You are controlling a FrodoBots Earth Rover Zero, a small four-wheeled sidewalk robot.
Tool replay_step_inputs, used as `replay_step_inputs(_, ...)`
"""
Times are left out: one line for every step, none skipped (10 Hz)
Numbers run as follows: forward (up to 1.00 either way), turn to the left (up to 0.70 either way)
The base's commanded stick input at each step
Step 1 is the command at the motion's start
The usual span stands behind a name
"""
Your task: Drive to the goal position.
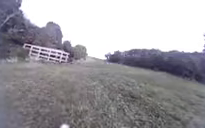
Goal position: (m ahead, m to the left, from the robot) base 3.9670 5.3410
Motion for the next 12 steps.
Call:
replay_step_inputs(0.70, -0.03)
replay_step_inputs(0.70, -0.13)
replay_step_inputs(0.70, -0.17)
replay_step_inputs(0.70, -0.17)
replay_step_inputs(0.70, -0.09)
replay_step_inputs(0.70, -0.04)
replay_step_inputs(0.70, 0.00)
replay_step_inputs(0.70, -0.03)
replay_step_inputs(0.70, -0.16)
replay_step_inputs(0.70, -0.16)
replay_step_inputs(0.70, -0.15)
replay_step_inputs(0.70, -0.15)
